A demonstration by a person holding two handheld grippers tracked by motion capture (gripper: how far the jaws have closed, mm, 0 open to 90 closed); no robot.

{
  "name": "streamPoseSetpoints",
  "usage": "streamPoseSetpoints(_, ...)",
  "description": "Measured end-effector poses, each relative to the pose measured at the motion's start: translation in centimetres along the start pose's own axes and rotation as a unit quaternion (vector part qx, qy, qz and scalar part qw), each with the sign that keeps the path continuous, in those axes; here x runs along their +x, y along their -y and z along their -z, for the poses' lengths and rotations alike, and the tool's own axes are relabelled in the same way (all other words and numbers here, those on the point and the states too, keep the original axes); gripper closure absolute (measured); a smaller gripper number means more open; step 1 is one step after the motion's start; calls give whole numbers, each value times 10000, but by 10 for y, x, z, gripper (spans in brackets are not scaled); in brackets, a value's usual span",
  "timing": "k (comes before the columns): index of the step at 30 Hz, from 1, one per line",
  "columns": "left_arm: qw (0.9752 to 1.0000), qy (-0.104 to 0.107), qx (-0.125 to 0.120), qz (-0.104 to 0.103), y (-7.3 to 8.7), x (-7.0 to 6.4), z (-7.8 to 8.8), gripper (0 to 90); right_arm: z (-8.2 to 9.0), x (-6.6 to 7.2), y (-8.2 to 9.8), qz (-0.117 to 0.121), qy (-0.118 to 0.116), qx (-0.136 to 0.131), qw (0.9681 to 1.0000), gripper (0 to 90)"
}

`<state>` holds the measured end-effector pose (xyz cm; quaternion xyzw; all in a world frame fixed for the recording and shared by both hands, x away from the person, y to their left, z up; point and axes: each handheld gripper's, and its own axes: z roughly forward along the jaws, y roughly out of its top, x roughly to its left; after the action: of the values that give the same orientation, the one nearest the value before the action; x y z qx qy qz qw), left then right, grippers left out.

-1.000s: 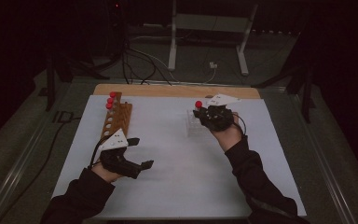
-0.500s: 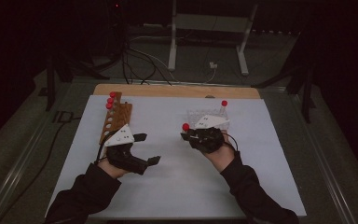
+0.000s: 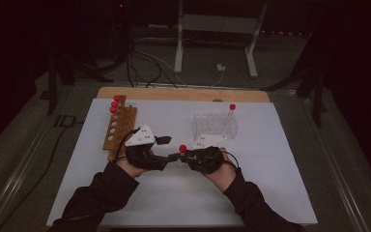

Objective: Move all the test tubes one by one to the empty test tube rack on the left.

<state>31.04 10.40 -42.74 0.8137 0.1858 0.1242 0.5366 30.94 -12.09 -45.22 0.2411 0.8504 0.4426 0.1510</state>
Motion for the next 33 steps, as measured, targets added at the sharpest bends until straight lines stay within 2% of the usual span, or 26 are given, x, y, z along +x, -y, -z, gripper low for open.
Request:
streamPoseSetpoints(7,9996,33,143,-232,-3,-4,-15,522,0,1,1,-33,-78,-8,10000,747)
streamPoseSetpoints(15,9994,132,232,-234,-2,-2,-24,686,1,1,1,-27,-79,1,10000,746)
streamPoseSetpoints(25,9994,40,146,-299,-4,-2,-21,715,4,0,1,-18,-52,-76,10000,742)
streamPoseSetpoints(26,9996,37,121,-244,-4,-1,-21,716,4,-1,1,-28,-78,-109,9999,735)
streamPoseSetpoints(27,9995,-40,132,-273,-4,0,-20,716,4,-1,1,-67,-101,-143,9998,715)
streamPoseSetpoints(33,9993,-321,53,-157,-5,9,-7,717,11,-3,1,-83,-164,-333,9993,522)
